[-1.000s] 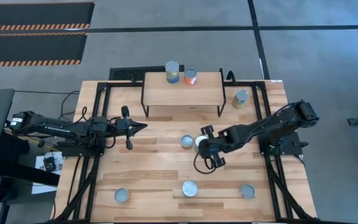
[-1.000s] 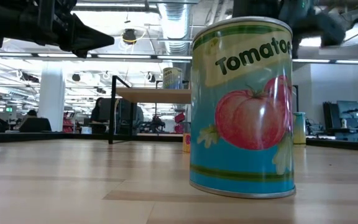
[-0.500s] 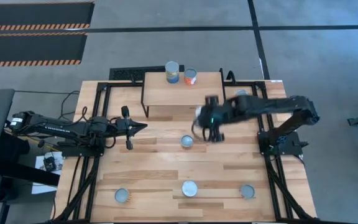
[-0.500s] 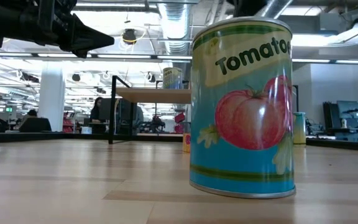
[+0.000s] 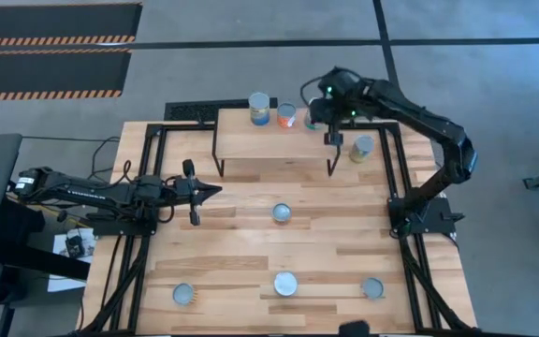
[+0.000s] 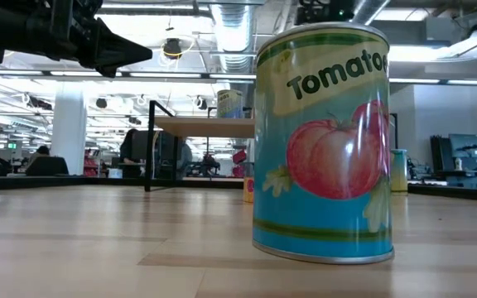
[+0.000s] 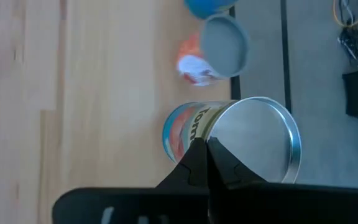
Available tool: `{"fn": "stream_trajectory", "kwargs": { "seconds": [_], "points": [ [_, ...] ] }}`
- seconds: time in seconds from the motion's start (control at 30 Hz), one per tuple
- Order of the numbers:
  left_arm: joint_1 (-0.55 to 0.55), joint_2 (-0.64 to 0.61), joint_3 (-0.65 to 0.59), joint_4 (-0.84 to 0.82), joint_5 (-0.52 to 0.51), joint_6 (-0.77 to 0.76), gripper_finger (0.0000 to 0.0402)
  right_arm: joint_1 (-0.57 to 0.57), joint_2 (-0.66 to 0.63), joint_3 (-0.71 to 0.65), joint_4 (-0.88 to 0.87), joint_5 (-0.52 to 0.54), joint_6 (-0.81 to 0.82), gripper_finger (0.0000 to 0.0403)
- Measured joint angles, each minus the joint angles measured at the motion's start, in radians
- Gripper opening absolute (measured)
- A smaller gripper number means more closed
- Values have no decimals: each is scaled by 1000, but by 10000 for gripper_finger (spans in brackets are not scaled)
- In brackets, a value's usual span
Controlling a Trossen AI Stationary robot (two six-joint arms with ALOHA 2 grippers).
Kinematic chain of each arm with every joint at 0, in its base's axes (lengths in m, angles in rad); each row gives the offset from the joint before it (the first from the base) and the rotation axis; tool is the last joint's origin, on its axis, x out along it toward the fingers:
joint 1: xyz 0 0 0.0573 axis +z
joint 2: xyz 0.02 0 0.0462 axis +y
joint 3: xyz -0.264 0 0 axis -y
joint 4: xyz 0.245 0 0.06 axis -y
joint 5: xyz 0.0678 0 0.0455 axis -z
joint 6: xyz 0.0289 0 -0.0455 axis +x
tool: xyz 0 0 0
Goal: Pick and place cans onto a shelf
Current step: Put the canned tomatoes on the shelf
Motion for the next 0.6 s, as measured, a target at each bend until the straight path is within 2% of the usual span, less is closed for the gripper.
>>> {"fn": "stream_trajectory", "kwargs": {
  "seconds": [0.13, 0.6],
  "points": [
    [0, 0, 0, 0, 0, 0, 0, -64, 31, 1, 25, -68, -25, 3],
    [0, 0, 0, 0, 0, 0, 0, -89, 78, 1, 58, -82, -89, 3]
  ]
}}
